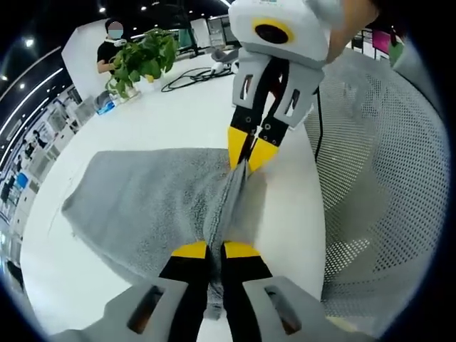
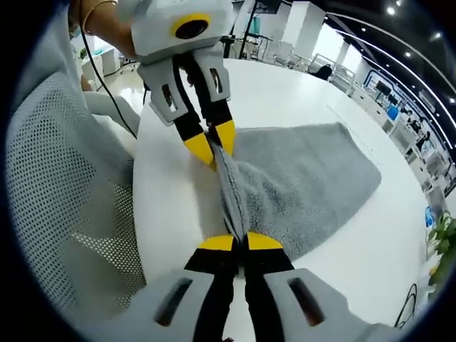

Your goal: Fold the towel on the table until its edges align and the towel forms a compact rectangular stack.

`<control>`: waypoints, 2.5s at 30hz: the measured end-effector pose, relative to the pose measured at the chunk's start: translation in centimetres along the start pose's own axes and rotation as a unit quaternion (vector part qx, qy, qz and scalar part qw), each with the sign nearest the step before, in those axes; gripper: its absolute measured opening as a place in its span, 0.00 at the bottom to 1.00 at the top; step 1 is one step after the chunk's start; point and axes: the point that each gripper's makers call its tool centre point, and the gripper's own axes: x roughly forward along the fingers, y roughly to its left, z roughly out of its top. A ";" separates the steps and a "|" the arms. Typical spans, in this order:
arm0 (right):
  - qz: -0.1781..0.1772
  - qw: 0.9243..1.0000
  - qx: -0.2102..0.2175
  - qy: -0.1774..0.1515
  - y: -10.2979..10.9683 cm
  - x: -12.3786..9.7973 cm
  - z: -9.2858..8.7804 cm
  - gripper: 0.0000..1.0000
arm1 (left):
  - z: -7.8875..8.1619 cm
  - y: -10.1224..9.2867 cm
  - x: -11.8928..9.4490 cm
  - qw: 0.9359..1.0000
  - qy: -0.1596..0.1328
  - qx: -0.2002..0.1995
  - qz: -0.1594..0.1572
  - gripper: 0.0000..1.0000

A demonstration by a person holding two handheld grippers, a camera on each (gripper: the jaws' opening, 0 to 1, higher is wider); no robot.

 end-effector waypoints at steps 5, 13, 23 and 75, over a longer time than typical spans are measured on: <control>-0.005 1.000 0.014 -0.013 -0.2 -0.7 0.5 0.01 | 0.5 0.3 -0.6 1.000 -0.008 -0.005 0.007 0.05; -0.013 0.999 0.019 -0.029 -0.7 -1.9 1.4 0.01 | 1.8 0.9 -1.8 0.999 -0.022 -0.001 0.023 0.05; -0.019 0.999 0.007 -0.033 -0.5 -1.9 1.5 0.02 | 1.7 0.6 -1.6 1.000 -0.015 0.017 0.018 0.05; 0.038 0.998 0.041 0.020 0.7 1.1 -2.0 0.03 | -1.0 -1.3 2.1 0.998 0.033 0.048 -0.019 0.05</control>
